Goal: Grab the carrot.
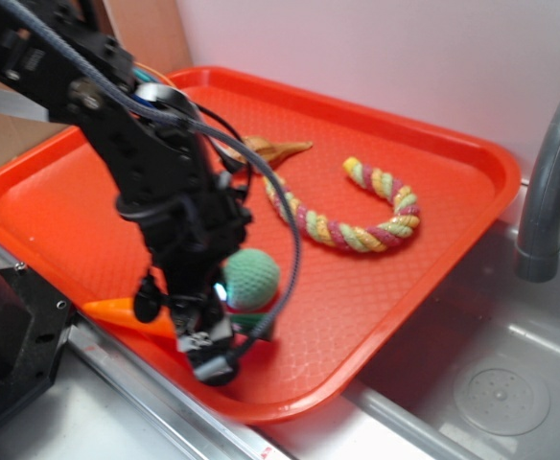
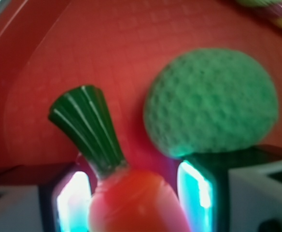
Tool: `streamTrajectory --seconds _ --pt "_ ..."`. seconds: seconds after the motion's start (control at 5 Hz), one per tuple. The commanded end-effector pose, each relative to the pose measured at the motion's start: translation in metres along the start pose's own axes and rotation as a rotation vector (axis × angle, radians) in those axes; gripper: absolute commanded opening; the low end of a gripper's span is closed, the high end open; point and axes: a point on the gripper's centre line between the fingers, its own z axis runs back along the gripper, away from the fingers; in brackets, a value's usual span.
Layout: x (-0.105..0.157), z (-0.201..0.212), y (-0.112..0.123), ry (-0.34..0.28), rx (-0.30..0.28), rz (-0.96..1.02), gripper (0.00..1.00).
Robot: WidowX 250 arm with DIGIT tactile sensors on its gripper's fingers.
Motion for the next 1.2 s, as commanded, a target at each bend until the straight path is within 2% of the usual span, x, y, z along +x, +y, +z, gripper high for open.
streamTrajectory --seconds 0.0,0.2,0.4,0.6,0.8,1.0 --pt "-0.009 0.096 0.030 0.027 -0.023 0.232 0.00" --pt "-0.017 0.133 0.054 0.057 0.004 0.364 0.00" --pt "-0.026 0.147 0.079 0.062 0.049 0.452 0.00" --pt "-0.027 0.158 0.101 0.056 0.121 0.493 0.00" --pt "-0.027 0.180 0.107 0.076 0.228 0.527 0.00" --pt "-0.037 0.194 0.100 0.099 0.289 0.578 0.00"
